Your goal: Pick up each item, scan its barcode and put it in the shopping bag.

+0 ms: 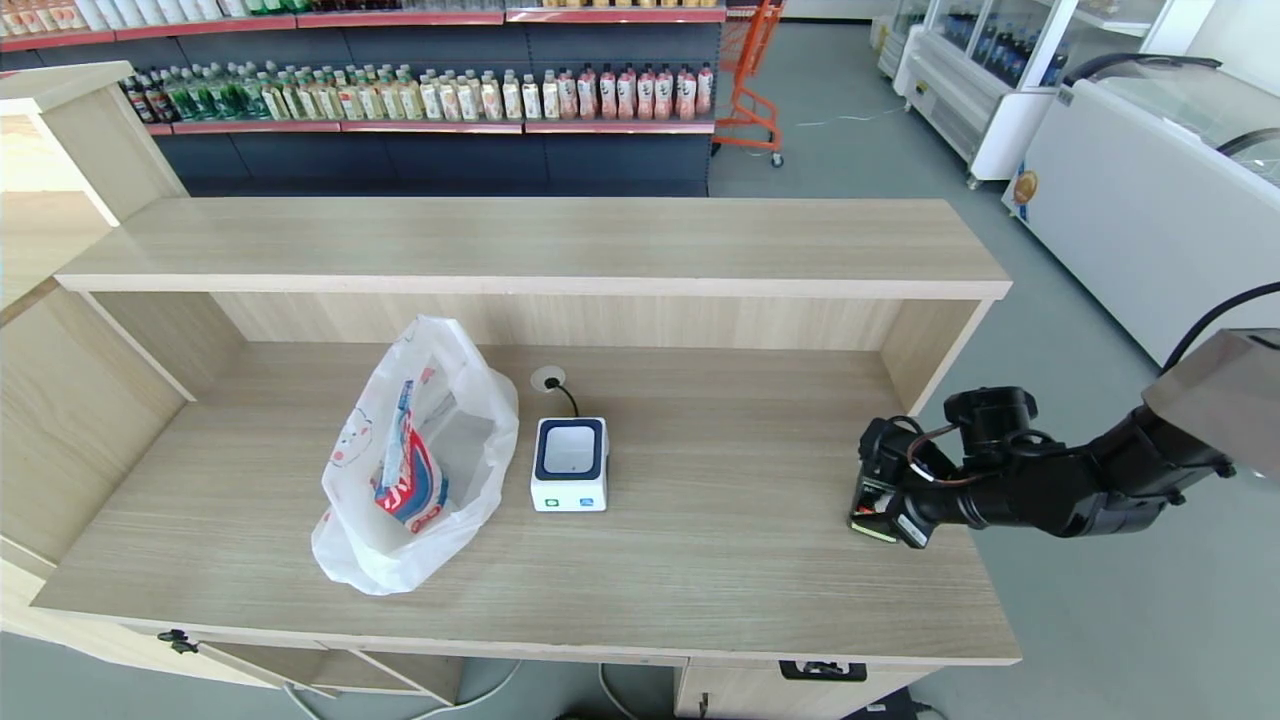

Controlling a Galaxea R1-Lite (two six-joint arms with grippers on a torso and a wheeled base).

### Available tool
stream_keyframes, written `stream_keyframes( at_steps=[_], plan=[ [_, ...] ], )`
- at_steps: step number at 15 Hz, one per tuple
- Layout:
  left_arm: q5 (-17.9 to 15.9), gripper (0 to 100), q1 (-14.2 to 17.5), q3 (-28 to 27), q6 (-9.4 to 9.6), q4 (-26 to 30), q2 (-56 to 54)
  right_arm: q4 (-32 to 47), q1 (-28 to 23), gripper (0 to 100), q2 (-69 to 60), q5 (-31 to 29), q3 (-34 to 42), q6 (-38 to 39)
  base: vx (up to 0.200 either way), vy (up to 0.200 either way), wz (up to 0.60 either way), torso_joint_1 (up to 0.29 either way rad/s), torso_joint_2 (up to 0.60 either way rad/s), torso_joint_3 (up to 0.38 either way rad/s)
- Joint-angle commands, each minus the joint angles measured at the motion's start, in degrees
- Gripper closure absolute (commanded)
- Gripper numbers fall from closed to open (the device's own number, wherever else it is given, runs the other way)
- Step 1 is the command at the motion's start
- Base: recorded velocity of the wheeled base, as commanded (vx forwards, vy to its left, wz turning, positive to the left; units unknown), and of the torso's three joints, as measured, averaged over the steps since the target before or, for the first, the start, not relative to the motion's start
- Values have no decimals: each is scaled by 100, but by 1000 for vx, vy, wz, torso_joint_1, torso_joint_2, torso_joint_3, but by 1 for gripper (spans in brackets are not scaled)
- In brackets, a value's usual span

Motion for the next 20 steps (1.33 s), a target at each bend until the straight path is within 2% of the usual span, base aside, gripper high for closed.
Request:
stream_keyframes(
  at_steps=[1, 5, 8, 11, 12, 13, 15, 17, 19, 20],
  plan=[
    [-2, 0, 0, 1, -4, -1, -2, -18, 142, 100, 0, 91, -14, 176, 0, 0, 0, 0, 0, 0],
    [-2, 0, 0, 1, -4, -1, -2, -185, 230, 100, -17, 100, -14, 246, 0, 0, 0, 0, 0, 0],
    [-2, 0, 0, 1, -4, -1, -2, -686, 283, 100, -325, 144, 250, 211, 0, 0, 0, 0, 0, 0],
    [-2, 0, 0, 1, -4, -1, -2, -2813, 142, 100, -1485, 21, 2174, -44, 0, 0, 0, 0, 0, 0],
    [-2, 0, 0, 1, -4, -1, -2, -3595, -95, 100, -1740, 56, 2895, -598, 0, 0, 0, 0, 0, 0],
    [-2, 0, 0, 1, -4, -1, -2, -3991, -271, 100, -1810, 171, 3176, -1002, 0, 0, 0, 0, 0, 0],
    [-2, 0, 0, 1, -4, -1, -2, -4167, -394, 100, -1898, 1331, 3194, -1758, 0, 0, 0, 0, 0, 0],
    [-2, 0, 0, 1, -4, -1, -2, -4140, -394, 100, -2030, 2174, 3203, -2936, 0, 0, 0, 0, 0, 0],
    [-2, 0, 0, 1, -4, -1, -2, -3964, -376, 100, -2206, 3291, 3203, -5203, 0, 0, 0, 0, 0, 0],
    [-2, 0, 0, 1, -4, -1, -2, -3622, -323, 100, -2258, 3589, 3211, -6108, 0, 0, 0, 0, 0, 0]
  ],
)
